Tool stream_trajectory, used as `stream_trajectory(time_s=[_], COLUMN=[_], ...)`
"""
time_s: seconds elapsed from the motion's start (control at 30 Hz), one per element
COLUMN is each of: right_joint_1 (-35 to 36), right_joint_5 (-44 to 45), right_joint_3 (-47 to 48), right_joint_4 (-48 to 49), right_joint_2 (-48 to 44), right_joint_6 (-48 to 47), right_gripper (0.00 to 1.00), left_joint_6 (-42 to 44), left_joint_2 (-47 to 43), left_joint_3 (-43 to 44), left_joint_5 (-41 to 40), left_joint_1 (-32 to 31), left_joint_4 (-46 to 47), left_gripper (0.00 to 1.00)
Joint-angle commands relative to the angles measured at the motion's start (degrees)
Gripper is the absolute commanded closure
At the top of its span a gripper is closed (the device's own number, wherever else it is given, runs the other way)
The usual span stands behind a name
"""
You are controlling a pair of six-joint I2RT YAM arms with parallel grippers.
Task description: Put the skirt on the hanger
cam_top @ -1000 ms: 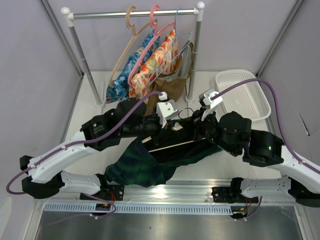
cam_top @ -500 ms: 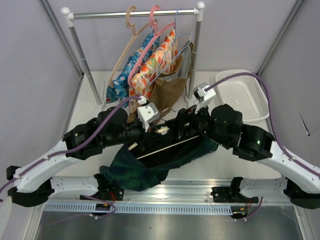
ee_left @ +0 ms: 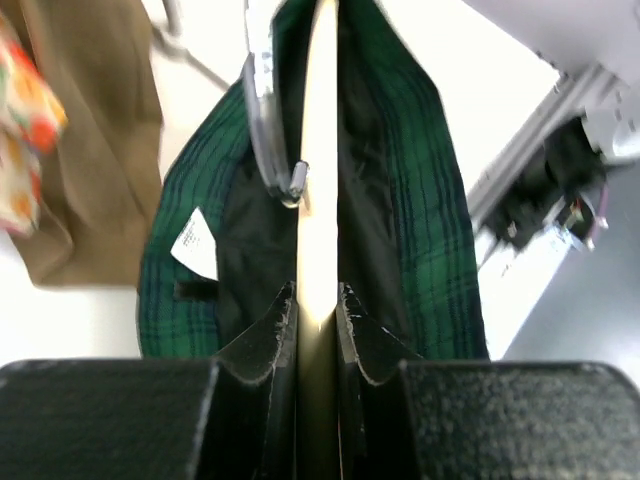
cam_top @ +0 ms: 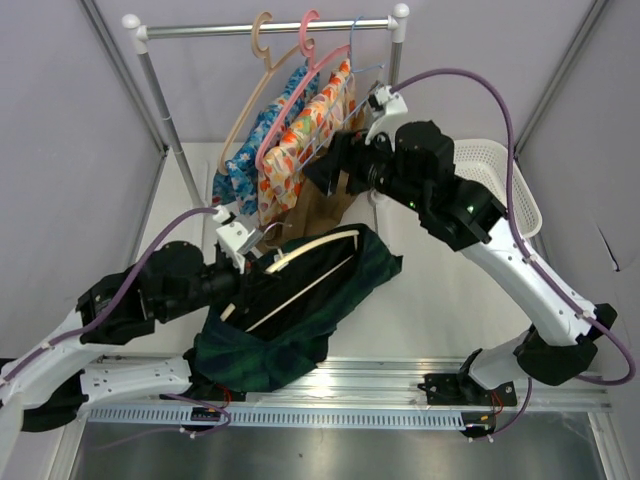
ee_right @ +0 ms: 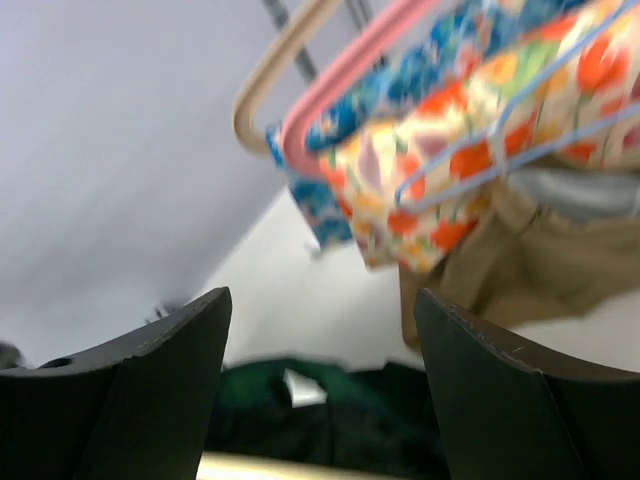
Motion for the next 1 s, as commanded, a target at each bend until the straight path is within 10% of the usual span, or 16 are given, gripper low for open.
stream_trajectory(time_s=[0.0, 0.43, 0.77, 0.97], right_joint_1=[-2.14, -2.41, 1.29, 3.66], right_joint_5=[0.05, -13.23, -15.6, -13.5], right_joint_3=[5.97, 13.24, 35.64, 39.45], right_joint_4=[8.27, 22.07, 22.08, 24.88], right_joint_2=[1.77, 13.11, 31.03, 38.07], right_joint_6=[1.2, 2.61, 0.24, -1.26], right_gripper=[0.2, 0.28, 0.65, 0.66], left_joint_6=[-4.31, -10.47, -11.26, -11.61], left_joint_2=[-3.65, -7.08, -7.87, -8.31], left_joint_3=[-1.07, -2.3, -3.0, -2.31], left_joint_5=[-1.62, -10.06, -9.36, -9.19], left_joint_1=[-0.7, -0.7, -0.7, -0.7], left_joint_4=[-3.34, -10.29, -10.99, -12.4], left_gripper=[1.0, 1.0, 1.0, 1.0])
